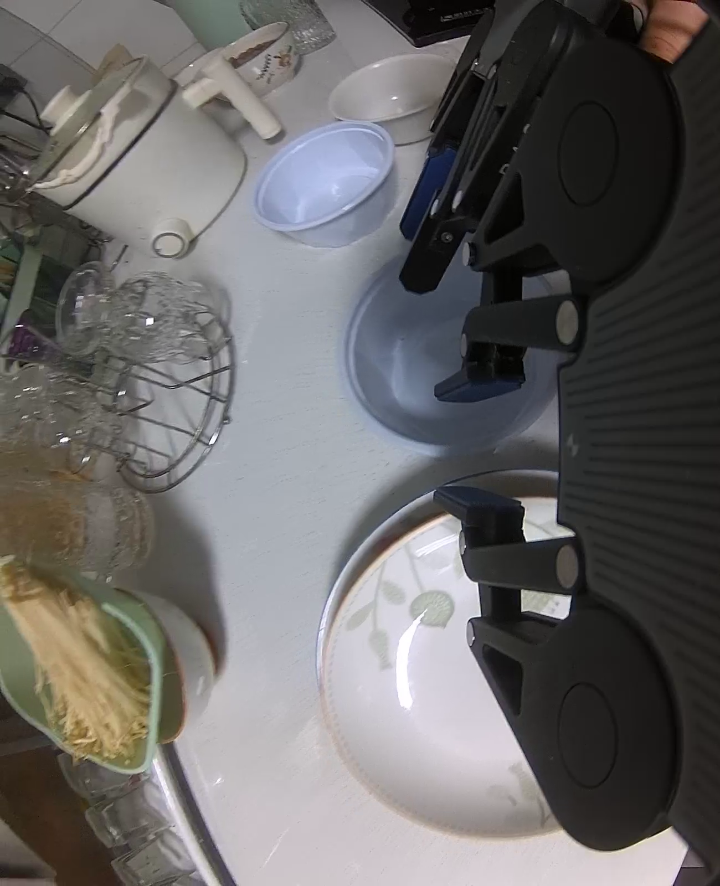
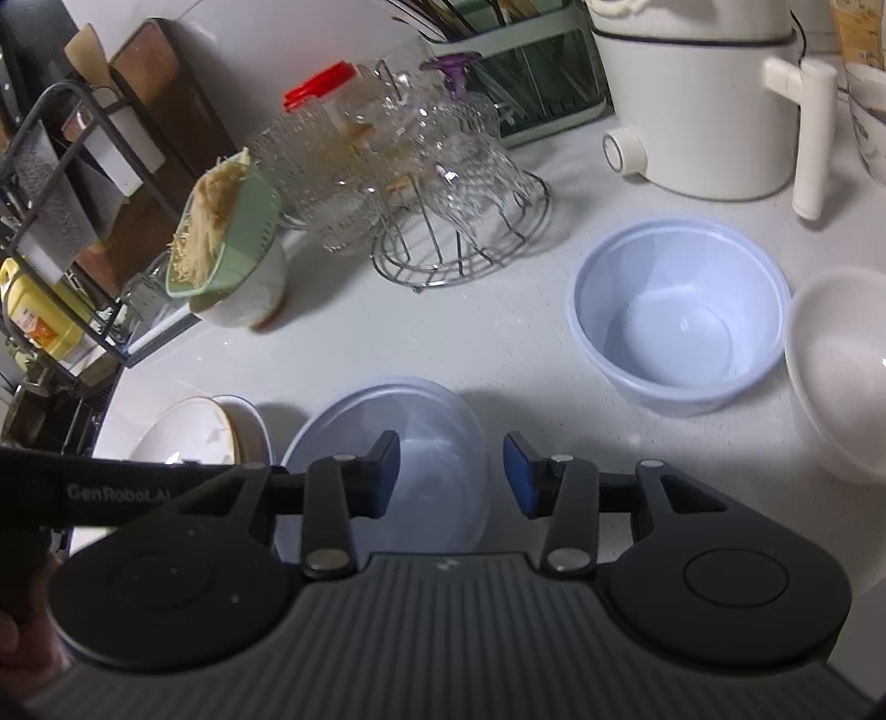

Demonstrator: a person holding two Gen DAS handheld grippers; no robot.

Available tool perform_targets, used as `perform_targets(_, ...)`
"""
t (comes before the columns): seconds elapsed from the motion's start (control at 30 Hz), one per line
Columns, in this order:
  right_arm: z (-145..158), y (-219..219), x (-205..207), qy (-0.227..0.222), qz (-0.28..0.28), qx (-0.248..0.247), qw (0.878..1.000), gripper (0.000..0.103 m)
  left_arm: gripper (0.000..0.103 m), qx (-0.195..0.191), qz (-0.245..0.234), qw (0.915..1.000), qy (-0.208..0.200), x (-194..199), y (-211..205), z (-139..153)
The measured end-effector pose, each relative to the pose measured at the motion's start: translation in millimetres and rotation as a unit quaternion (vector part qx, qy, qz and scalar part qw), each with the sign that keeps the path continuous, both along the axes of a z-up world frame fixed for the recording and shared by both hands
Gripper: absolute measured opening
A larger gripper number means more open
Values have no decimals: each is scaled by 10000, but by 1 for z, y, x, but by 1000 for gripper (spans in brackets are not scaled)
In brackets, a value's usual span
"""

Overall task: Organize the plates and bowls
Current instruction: 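Carry the light-blue bowl beside the plate stack and open both tools, then move both tools to the second light-blue bowl near the rice cooker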

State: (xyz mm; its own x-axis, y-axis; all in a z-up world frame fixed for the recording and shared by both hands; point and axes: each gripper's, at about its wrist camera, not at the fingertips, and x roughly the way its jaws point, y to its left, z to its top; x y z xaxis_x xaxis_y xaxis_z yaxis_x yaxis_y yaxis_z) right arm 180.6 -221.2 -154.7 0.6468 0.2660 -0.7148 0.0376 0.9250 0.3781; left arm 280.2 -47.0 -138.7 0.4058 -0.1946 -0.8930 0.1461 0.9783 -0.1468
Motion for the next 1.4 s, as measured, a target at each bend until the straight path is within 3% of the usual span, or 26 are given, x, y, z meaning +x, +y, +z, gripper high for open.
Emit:
perform_targets(0.53,80,-18,-26,-741,-257,-385,9962,45,40,-287,-73,9978,-591,-24,1,71)
perform_targets(0.87,100,-25,-45,-956,-226,-531,9937,45,41,-360,-82,9963,-770,-53,-11,97)
perform_targets(1.4,102,-66,-74,-945,-310,-711,9925,45,47,-400,-215,9959,-777,-75,-60,89)
